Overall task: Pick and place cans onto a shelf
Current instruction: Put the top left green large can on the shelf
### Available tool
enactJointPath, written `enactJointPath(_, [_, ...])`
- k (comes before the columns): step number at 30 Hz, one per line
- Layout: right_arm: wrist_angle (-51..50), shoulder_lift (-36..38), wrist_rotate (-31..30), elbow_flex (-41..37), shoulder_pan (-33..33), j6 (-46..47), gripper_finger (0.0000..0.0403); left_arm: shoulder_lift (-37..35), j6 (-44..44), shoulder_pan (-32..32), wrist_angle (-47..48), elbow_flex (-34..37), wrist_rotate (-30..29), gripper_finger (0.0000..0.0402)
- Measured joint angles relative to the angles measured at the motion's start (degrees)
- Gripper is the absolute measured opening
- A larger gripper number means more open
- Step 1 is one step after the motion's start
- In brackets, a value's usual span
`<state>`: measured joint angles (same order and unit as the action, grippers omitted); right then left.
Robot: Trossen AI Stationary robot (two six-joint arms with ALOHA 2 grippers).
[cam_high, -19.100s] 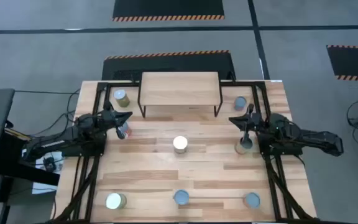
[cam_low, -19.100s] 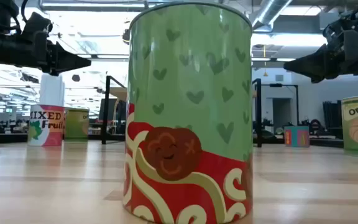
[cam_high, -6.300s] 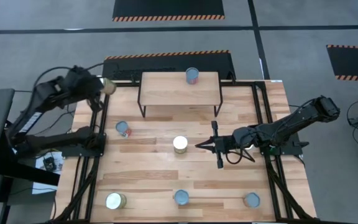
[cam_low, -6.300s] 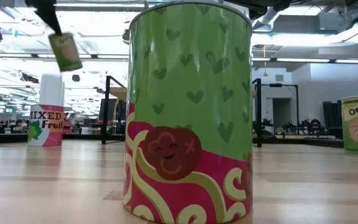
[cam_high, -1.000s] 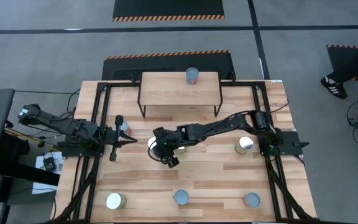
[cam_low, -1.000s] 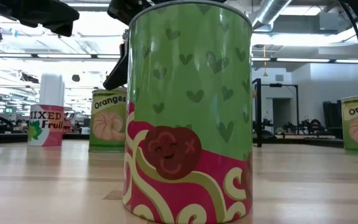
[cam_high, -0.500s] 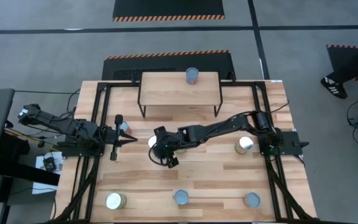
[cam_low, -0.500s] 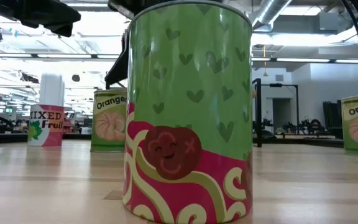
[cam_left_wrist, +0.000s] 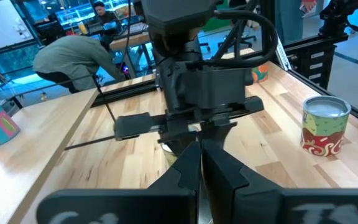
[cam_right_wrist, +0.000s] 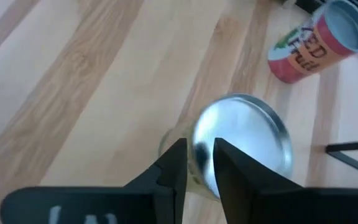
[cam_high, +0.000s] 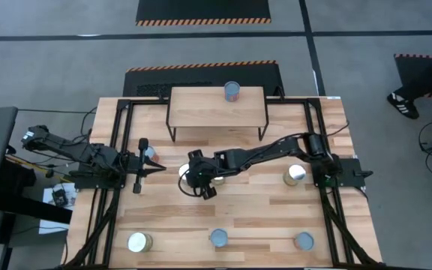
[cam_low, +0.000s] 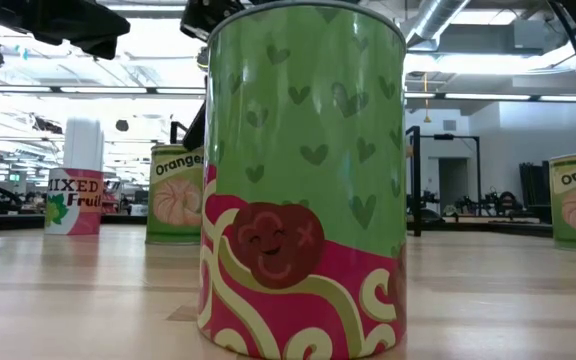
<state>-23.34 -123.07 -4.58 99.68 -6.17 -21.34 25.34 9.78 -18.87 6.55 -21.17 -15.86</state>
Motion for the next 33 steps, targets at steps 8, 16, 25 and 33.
enactJointPath(8, [-1.1,0.0,0.1,0.0,0.4,0.3,0.0104,0.0,-0.6,0.0,-0.1,0.0,0.0,0.0006])
enactJointPath(16, [-2.0,0.0,0.2,0.0,0.5,-0.4,0.0112,0.0,-0.6,0.0,-0.1,0.0,0.0,0.0006])
enactJointPath(25, [-2.9,0.0,0.5,0.0,1.2,-1.2,0.0057,0.0,-0.5,0.0,-1.0,0.0,0.0,0.0006])
enactJointPath(33, [-3.2,0.1,0.6,0.1,1.5,-2.6,0.0012,0.0,-0.4,0.0,-1.0,0.0,0.0,0.0006])
